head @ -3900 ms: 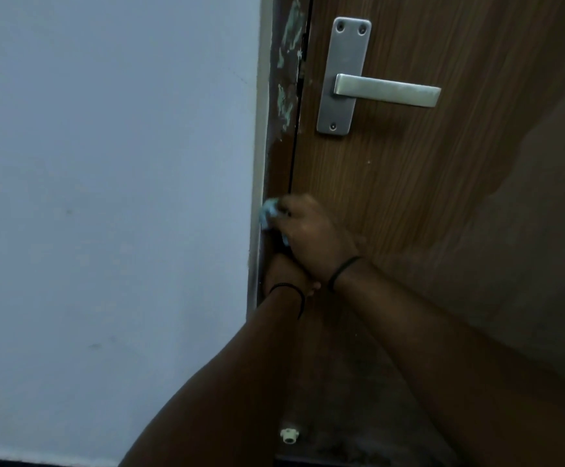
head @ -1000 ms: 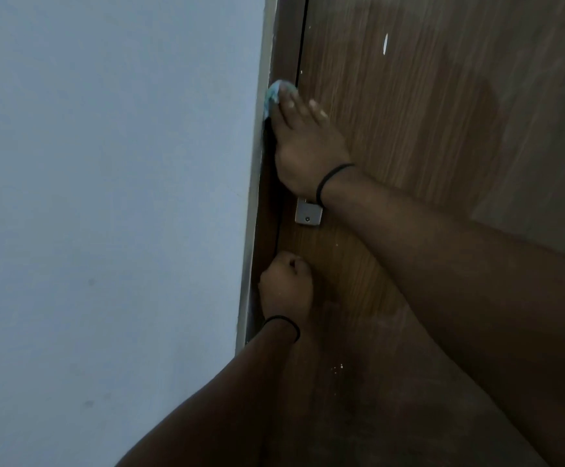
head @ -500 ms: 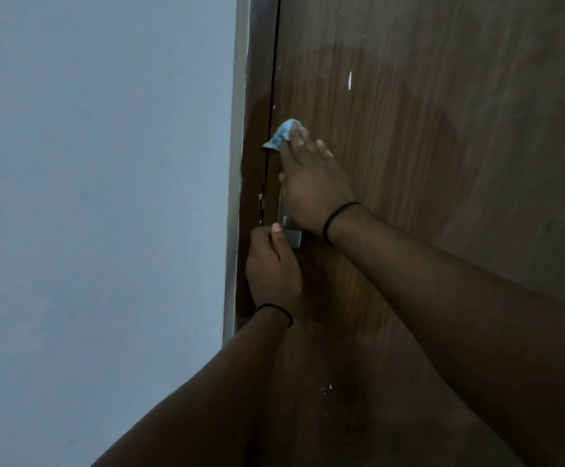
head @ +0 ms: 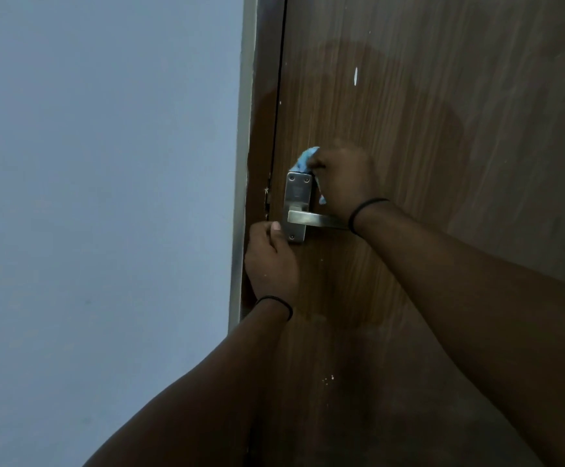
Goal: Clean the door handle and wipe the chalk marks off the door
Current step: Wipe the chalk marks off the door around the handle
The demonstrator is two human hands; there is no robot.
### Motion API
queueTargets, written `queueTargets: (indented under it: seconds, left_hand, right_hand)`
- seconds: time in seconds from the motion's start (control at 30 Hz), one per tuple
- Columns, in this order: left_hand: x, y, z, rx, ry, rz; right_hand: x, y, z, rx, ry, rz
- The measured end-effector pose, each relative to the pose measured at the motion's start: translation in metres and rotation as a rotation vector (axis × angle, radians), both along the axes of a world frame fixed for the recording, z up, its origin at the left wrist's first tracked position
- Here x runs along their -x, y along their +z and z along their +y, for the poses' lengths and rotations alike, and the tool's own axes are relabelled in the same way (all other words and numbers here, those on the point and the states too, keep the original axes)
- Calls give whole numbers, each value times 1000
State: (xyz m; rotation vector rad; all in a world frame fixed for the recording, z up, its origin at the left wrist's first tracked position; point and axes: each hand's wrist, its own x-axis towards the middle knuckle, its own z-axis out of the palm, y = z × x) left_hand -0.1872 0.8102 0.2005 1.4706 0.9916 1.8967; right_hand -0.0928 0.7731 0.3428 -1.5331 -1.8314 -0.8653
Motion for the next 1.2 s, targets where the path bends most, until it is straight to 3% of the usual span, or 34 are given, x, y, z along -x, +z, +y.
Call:
queueTargets:
  seconds: [0.13,0.2,0.3,0.43,0.53,0.63,0.77,0.87,0.97,1.1,1.2]
  left_hand:
    - [5,-8,5,28,24,5]
    - [8,-4,6,36,34,-3]
    - [9,2,5,-67,77,57]
    - [5,16,6,-158,77,166]
    - [0,31,12,-182,104,104]
    - [0,45,19,-209,127,52]
    - [8,55,26,-344,168,140]
    - [11,64,29,-388,226,253]
    - [11,70,27,-360,211,265]
    - [14,71,28,-335,229,232]
    - [14,59,25,-301,240,240]
  right_hand:
    - [31,15,26,146,-43,-93]
    - [37,14,28,192,-30,-237]
    - [31,3,24,182,37,-369]
    - [23,-3,13,184,157,-194]
    - [22,5,5,90,233,10]
    - [18,21,4,34,17,56]
    - [22,32,11,211,-118,-70]
    - [25,28,12,204,-35,-75]
    - [15,17,8,175,115,94]
    - [-8,-25,-7,-118,161,298]
    - [-17,-62,-12,-57,187,338]
